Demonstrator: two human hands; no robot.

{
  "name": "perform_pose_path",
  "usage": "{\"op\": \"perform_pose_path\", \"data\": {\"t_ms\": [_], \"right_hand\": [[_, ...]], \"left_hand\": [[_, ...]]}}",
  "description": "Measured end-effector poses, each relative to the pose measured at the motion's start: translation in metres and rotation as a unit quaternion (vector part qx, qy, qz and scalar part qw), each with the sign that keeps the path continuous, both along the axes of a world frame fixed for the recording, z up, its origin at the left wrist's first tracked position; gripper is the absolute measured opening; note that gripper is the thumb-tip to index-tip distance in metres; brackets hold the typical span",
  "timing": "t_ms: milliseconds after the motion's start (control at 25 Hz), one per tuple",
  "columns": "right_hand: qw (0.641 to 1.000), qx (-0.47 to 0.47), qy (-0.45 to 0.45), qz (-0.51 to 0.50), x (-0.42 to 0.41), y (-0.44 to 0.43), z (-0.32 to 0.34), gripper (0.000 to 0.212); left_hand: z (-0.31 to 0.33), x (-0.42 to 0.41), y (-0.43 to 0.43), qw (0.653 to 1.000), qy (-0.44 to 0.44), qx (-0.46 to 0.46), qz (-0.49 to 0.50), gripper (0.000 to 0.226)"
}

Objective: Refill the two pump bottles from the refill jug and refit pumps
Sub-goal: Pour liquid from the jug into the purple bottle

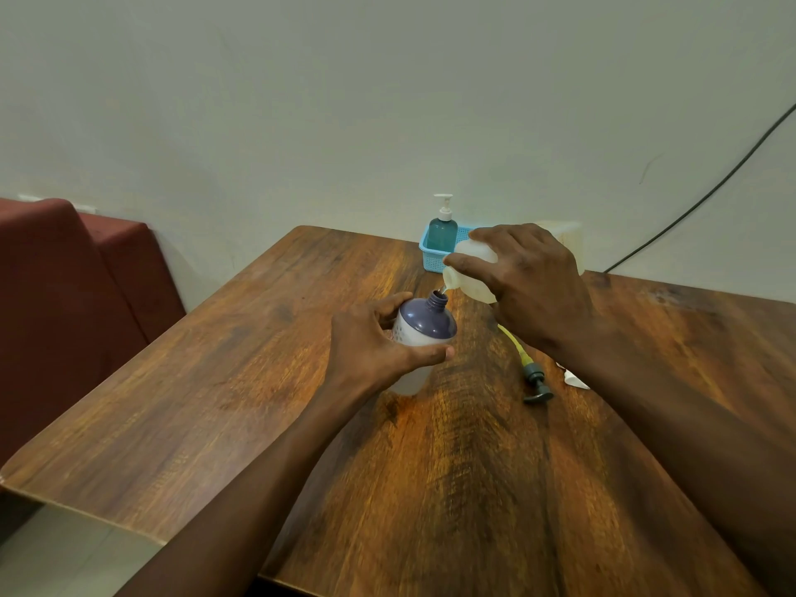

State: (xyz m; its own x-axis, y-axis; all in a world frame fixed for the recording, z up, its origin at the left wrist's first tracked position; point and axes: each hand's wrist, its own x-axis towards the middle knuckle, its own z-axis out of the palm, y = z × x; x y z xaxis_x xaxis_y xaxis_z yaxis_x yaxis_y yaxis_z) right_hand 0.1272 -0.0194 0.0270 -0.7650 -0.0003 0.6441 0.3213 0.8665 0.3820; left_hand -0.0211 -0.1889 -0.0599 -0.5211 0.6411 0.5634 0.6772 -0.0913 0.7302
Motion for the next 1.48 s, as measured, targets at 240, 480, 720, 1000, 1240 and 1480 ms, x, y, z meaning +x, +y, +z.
{"op": "perform_pose_path", "data": {"t_ms": [240,480,720,1000,1240,1480], "right_hand": [[1.000,-0.003,-0.006,0.001,-0.0003,-0.0004,-0.0004,0.064],[1.000,0.001,-0.006,0.000,0.0001,0.0006,-0.0001,0.062],[1.000,0.004,-0.010,0.000,0.0004,0.0031,-0.0001,0.062],[1.000,0.011,-0.010,0.003,0.0012,0.0044,-0.0002,0.059],[1.000,0.013,-0.009,0.007,0.0012,0.0045,0.0007,0.058],[1.000,0.018,-0.013,0.014,0.0015,0.0046,0.0023,0.059]], "left_hand": [[0.0021,0.0011,-0.0010,1.000,0.000,-0.001,-0.002,0.069],[0.0017,0.0015,-0.0004,1.000,-0.001,-0.004,-0.005,0.069],[-0.0031,-0.0021,0.0031,1.000,-0.002,-0.010,0.000,0.078],[-0.0044,-0.0018,0.0038,1.000,-0.010,-0.015,0.001,0.080],[-0.0021,-0.0005,0.0033,1.000,-0.008,-0.013,-0.002,0.074],[-0.0031,-0.0012,0.0049,1.000,-0.008,-0.018,0.000,0.080]]}}
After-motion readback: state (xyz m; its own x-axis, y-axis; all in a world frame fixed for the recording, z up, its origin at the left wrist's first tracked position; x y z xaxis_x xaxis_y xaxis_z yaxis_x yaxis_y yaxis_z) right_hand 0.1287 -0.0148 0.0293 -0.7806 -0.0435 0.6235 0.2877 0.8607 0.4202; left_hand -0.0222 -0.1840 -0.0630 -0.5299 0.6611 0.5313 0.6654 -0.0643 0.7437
